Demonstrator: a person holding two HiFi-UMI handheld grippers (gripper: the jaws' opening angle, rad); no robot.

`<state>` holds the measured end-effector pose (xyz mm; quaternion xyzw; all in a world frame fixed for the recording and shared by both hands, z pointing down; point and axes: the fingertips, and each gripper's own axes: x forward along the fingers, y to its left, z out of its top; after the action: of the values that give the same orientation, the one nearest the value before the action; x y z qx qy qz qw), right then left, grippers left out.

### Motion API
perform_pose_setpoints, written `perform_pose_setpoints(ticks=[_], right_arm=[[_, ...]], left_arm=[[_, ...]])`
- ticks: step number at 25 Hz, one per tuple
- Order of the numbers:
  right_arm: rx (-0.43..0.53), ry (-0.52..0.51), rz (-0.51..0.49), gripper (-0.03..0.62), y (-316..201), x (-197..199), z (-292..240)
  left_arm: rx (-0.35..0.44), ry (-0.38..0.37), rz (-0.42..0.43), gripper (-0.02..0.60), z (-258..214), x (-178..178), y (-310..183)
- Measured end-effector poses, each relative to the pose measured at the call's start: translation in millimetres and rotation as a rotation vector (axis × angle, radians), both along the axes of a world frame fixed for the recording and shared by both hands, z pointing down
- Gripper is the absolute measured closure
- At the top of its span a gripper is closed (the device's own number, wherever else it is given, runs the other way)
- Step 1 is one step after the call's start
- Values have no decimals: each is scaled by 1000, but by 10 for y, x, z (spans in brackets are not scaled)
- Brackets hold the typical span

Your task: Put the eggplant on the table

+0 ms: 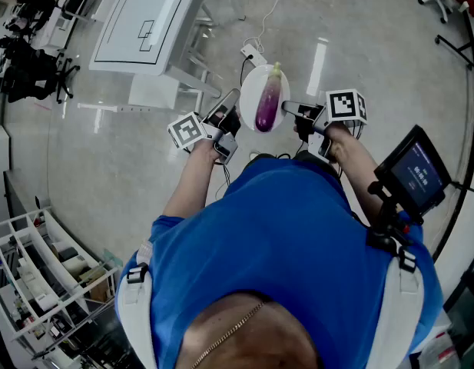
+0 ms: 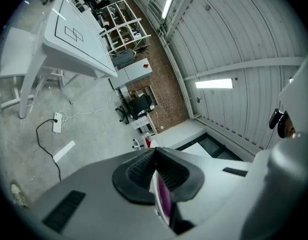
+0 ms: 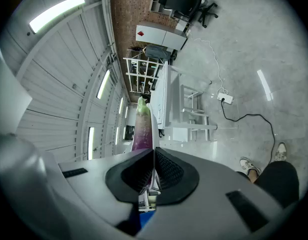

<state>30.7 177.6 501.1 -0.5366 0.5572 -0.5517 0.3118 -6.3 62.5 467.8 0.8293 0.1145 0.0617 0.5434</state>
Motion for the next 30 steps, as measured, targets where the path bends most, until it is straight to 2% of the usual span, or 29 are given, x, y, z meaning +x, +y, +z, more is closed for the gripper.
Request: perform_pose_setpoints(ticks=[15,21,26,28,30], right_arm=[[13,21,5,582,-7,52,-3],[18,9,3,582,219,126,31],[14,-11,7,582,-111,5,-37],[0,-10,-2,582,-8,-65,-25],[-10,-4,-57,582,213,-336,28]], left_arm=[[-4,13,3,574,-26,44,-13],[-5,12,5,574,-2,129,220],[-7,15,5,574,-35,19,-106],[-22,21,-3,574,-8,-64,2],[-31,11,-55,574,51,-402,242]])
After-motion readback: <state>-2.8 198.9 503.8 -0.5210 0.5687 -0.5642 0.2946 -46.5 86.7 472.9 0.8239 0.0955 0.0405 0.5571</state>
